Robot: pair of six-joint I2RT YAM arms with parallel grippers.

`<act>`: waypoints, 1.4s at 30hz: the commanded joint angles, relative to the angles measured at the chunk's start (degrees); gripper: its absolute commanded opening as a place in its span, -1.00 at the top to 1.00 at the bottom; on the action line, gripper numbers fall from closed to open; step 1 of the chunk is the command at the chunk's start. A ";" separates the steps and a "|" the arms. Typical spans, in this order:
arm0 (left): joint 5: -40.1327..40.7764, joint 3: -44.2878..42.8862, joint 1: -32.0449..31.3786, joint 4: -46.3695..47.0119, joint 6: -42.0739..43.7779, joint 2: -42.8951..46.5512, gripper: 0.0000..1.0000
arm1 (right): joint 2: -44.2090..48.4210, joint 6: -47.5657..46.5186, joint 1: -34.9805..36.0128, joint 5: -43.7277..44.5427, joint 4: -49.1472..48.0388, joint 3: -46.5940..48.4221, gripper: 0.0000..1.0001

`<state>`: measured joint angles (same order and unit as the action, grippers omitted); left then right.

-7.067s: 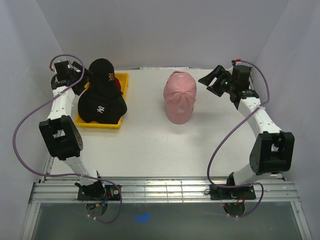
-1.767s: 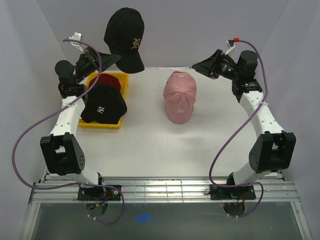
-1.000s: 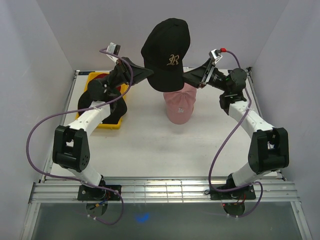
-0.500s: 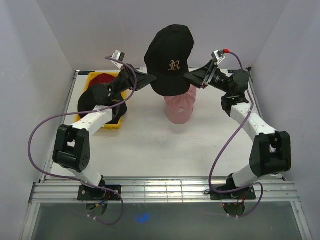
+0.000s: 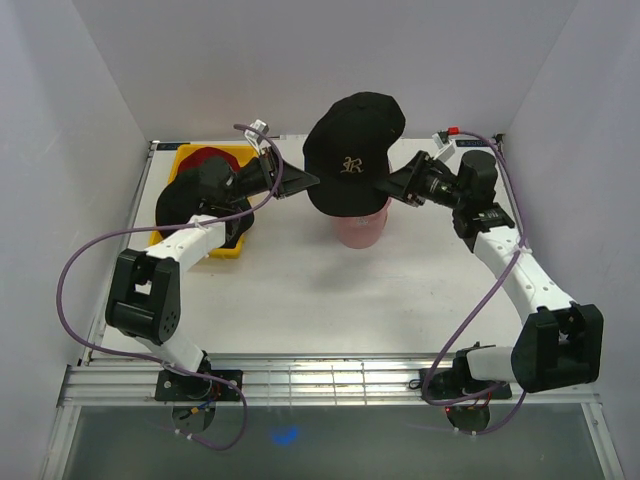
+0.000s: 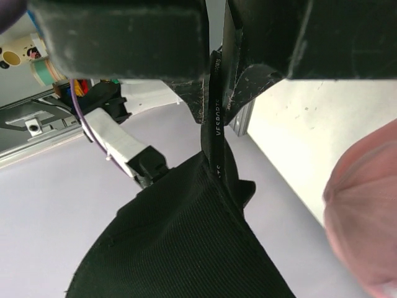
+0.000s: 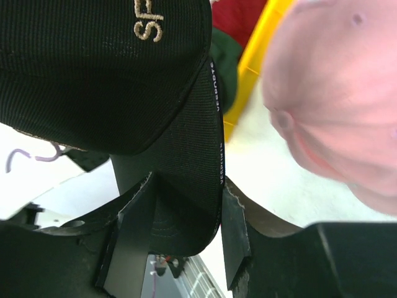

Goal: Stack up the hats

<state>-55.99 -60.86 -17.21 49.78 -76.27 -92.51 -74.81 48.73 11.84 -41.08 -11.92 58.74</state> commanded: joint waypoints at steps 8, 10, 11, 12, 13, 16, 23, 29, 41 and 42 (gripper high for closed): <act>-1.41 1.45 -2.21 -8.82 7.10 -2.58 1.00 | 1.16 -15.68 3.55 7.33 14.64 1.46 0.65; -0.97 -1.44 -2.39 -9.17 5.97 -4.60 1.00 | -0.50 -16.47 3.63 7.85 17.45 6.10 0.67; -0.62 -2.67 -2.39 -9.70 5.26 -5.22 1.00 | -1.30 -16.65 3.63 8.03 18.94 8.12 0.67; -0.44 -5.64 -2.56 -10.83 4.47 -6.62 1.00 | -3.14 -17.00 3.63 8.82 22.17 13.02 0.69; 0.00 -6.98 -2.56 -11.37 3.59 -7.15 1.00 | -4.11 -17.70 3.55 9.26 24.12 15.59 0.71; 1.49 -10.93 -3.00 -14.71 0.08 -8.47 1.00 | -7.01 -18.05 3.55 9.70 29.74 22.62 0.78; 2.81 -14.81 -3.09 -23.67 -1.33 -9.96 1.00 | -7.20 -18.15 3.55 11.46 31.87 22.13 0.79; 3.60 -19.20 -3.09 -24.99 -7.57 -11.73 1.00 | -9.92 -17.53 3.55 11.02 35.21 28.52 0.75; 7.20 -28.17 -3.09 -32.81 -20.49 -11.38 1.00 | -10.36 -7.43 3.55 6.01 32.84 36.44 0.03; 7.73 -28.35 -3.00 -33.51 -21.19 -11.12 1.00 | -10.88 -6.90 3.55 5.58 32.84 37.05 -0.07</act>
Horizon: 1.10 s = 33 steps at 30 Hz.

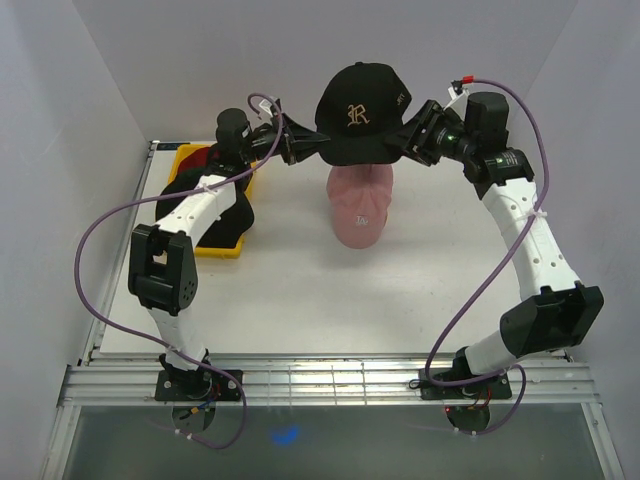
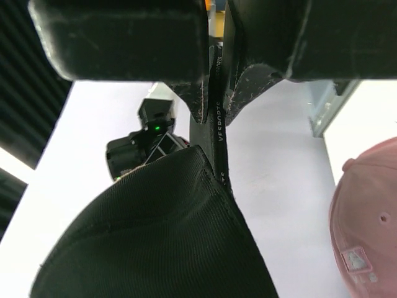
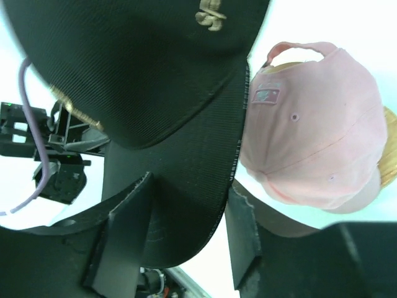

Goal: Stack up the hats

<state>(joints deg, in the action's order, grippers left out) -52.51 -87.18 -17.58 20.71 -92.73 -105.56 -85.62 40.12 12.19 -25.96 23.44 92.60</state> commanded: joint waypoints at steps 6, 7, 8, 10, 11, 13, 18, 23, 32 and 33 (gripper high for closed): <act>6.98 -0.89 -2.63 -4.71 -8.87 2.99 1.00 | 0.54 5.76 3.20 -9.99 -4.81 3.30 -0.08; 7.68 -0.63 -2.63 -4.71 -8.87 3.16 1.00 | 0.81 5.93 3.20 -9.91 -4.90 2.94 -0.08; 7.51 -0.54 -2.63 -4.71 -8.87 3.17 1.00 | 1.07 5.94 3.20 -9.90 -5.33 1.90 -0.01; 6.37 -0.80 -2.72 -4.71 -7.73 2.99 1.00 | 1.69 5.24 3.20 -9.82 -4.99 1.19 0.06; 6.28 0.59 -2.72 -4.71 -7.21 3.34 1.00 | 2.04 4.80 3.20 -9.90 -4.90 -0.47 0.14; 6.54 2.62 -2.72 -4.71 -5.20 4.57 1.00 | 3.70 3.83 3.20 -9.55 -5.59 -3.02 0.17; 5.31 6.48 -2.72 -4.71 1.57 4.83 1.00 | 6.17 1.37 3.20 -9.64 -7.44 -12.68 0.22; 4.87 10.26 -2.81 -4.62 9.47 6.41 1.00 | 7.31 -3.72 3.20 -7.36 -5.69 -16.30 0.23; 6.10 18.61 -3.25 -4.54 17.93 8.26 1.00 | 7.14 -8.47 3.20 -3.93 -3.32 -20.61 0.22; 6.28 19.23 -3.25 -4.45 19.06 8.44 1.00 | 7.14 -9.26 3.20 -3.32 -3.05 -20.96 0.22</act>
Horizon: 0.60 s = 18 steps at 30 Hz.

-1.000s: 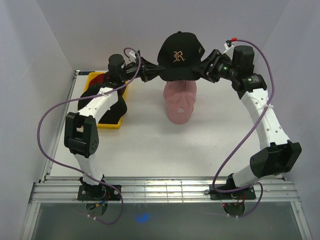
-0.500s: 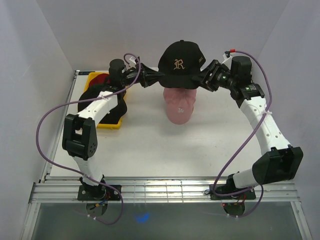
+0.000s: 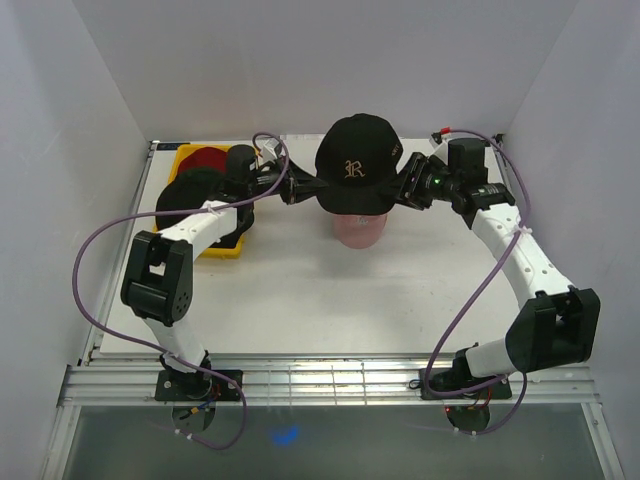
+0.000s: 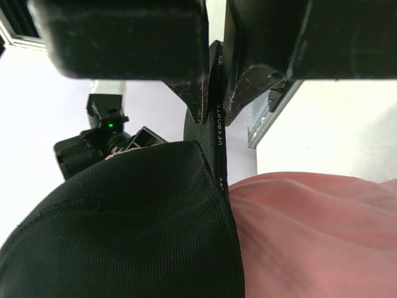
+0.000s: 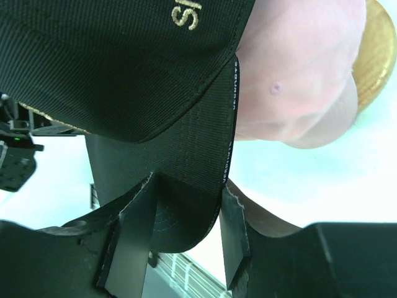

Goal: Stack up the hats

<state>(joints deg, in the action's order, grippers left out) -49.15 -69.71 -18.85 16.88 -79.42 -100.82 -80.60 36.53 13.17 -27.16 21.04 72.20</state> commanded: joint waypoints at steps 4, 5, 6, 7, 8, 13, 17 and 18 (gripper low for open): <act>2.21 3.53 -2.24 -0.19 8.39 2.82 1.00 | 2.55 -7.00 2.21 -0.09 -0.21 -2.68 0.23; 2.21 3.79 -2.33 -0.19 8.92 2.73 1.00 | 2.64 -7.26 2.21 0.69 -0.12 -2.94 0.24; 2.12 3.97 -2.59 -0.19 9.36 2.47 1.00 | 2.81 -7.53 2.21 1.22 0.23 -3.38 0.24; 1.95 3.97 -2.68 -0.19 9.89 1.94 1.00 | 2.90 -7.96 2.21 1.66 0.23 -3.73 0.24; 1.86 3.97 -2.86 -0.19 10.68 1.59 1.00 | 3.08 -8.14 2.21 2.02 0.23 -4.00 0.26; 1.51 4.76 -3.74 -0.19 12.97 -0.43 1.00 | 3.43 -9.29 2.21 4.48 0.59 -6.28 0.38; 1.42 5.29 -4.09 -0.54 14.55 -2.01 1.00 | 3.34 -10.08 2.21 5.71 0.23 -8.13 0.51; 1.42 5.64 -4.09 -0.45 14.90 -2.19 1.00 | 3.25 -10.25 2.21 5.97 0.15 -8.39 0.53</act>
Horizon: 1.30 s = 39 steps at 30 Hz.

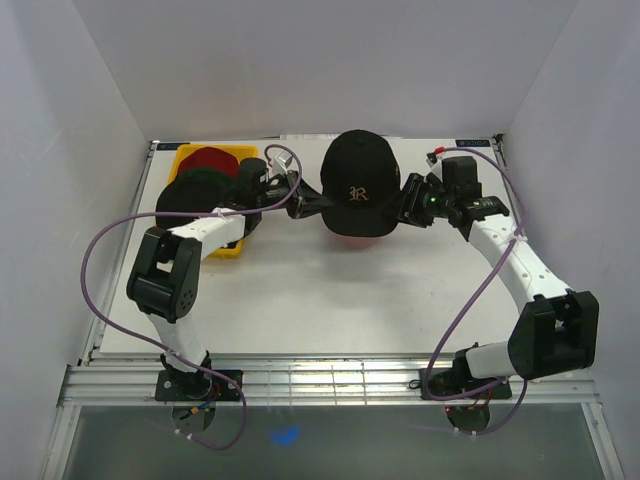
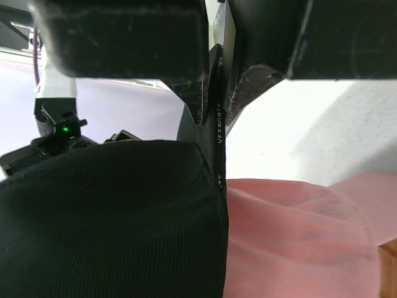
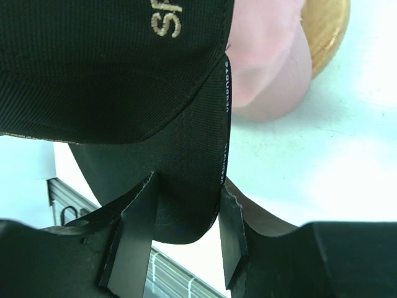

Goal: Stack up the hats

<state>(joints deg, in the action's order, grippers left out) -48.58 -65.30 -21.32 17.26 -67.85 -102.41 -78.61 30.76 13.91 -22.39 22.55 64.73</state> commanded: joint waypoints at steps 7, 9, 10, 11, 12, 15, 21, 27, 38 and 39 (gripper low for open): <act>1.12 1.67 -1.88 -1.61 5.97 -2.18 1.00 | 0.12 -5.54 1.47 3.23 -1.80 -3.29 0.69; 1.38 1.40 -1.88 -2.05 6.33 -2.88 1.00 | 0.03 -5.71 1.47 3.58 -2.41 -4.34 0.70; 1.38 1.31 -1.88 -2.05 6.51 -3.06 1.00 | 0.03 -5.80 1.47 3.67 -2.51 -4.52 0.70; 1.55 1.23 -1.88 -2.05 6.59 -3.32 1.00 | -0.14 -5.89 1.47 3.93 -2.59 -4.96 0.71; 1.64 1.23 -1.88 -2.05 6.68 -3.50 1.00 | -0.23 -5.98 1.47 4.11 -2.68 -5.14 0.71; 2.26 1.31 -1.88 -2.49 6.95 -3.94 1.00 | -1.02 -6.42 1.47 4.46 -2.68 -5.84 0.73; 3.22 2.37 -1.88 -2.67 7.47 -5.34 1.00 | -2.51 -6.94 1.47 5.96 -2.95 -6.98 0.75; 4.46 2.72 -1.88 -3.46 8.70 -6.84 1.00 | -4.53 -6.86 1.47 5.87 -4.97 -9.09 0.80; 6.56 2.63 -1.88 -5.74 10.99 -9.03 1.00 | -8.66 -6.33 1.47 7.89 -6.90 -11.20 0.84; 6.83 2.46 -1.88 -6.18 11.34 -9.38 1.00 | -9.01 -6.33 1.47 8.06 -7.07 -11.38 0.85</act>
<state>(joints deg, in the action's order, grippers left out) -45.06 -63.44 -22.26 16.99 -58.22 -110.98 -85.80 27.09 14.68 -18.79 12.62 55.27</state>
